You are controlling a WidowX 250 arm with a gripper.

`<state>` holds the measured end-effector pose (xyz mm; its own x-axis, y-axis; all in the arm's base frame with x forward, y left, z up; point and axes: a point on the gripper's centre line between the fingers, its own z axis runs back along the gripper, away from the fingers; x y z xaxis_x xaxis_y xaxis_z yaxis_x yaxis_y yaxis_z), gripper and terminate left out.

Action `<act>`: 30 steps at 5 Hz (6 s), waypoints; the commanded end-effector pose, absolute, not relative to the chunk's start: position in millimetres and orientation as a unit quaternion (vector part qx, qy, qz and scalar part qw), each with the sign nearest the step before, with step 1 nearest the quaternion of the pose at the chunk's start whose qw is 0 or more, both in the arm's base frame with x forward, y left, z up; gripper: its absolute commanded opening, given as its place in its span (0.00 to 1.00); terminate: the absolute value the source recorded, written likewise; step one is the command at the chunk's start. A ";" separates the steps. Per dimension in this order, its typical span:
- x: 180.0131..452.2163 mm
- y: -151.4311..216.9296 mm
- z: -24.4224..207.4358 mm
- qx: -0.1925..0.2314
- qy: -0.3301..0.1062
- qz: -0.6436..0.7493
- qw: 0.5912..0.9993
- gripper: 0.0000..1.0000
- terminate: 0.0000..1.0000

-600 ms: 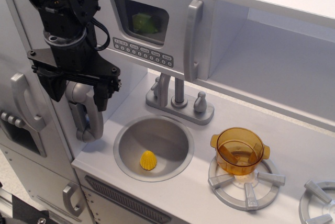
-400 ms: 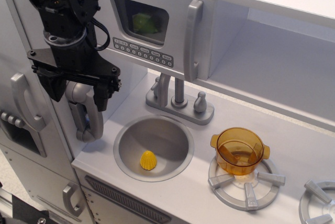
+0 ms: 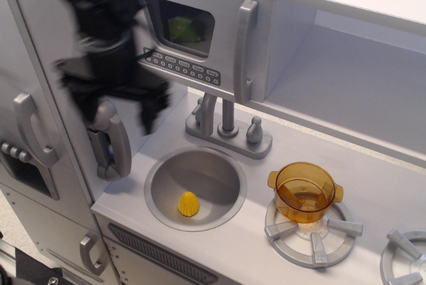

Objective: Open microwave

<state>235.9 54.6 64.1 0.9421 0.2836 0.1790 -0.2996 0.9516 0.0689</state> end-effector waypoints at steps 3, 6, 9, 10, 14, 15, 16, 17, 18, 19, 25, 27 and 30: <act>315.5 8.8 118.0 0.004 -0.184 0.129 0.975 1.00 0.00; 344.6 -1.4 119.7 0.010 -0.213 0.116 0.970 0.00 0.00; 313.5 8.8 112.4 0.008 -0.200 0.092 0.975 0.00 0.00; 287.4 17.2 110.4 0.014 -0.189 0.081 0.978 0.00 0.00; 234.4 -23.7 119.0 0.032 -0.050 0.021 0.998 1.00 0.00; 252.4 -54.1 113.4 0.007 -0.030 0.000 1.000 1.00 0.00; 279.6 -75.5 118.8 -0.021 -0.038 0.013 0.999 1.00 0.00; 298.2 -87.5 130.2 -0.050 -0.030 0.009 0.998 1.00 0.00; 315.7 -72.4 140.6 -0.042 -0.058 0.028 0.997 1.00 0.00; 334.8 -41.9 145.0 -0.047 -0.067 0.068 0.994 1.00 0.00; 216.2 92.3 107.8 0.025 -0.121 0.029 0.992 1.00 0.00; 202.4 84.3 117.9 0.007 -0.117 0.029 0.993 1.00 0.00; 244.6 95.7 183.3 -0.008 -0.120 0.047 0.992 1.00 0.00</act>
<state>242.0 88.0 162.3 0.9731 0.1030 0.2062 -0.0968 0.9945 -0.0402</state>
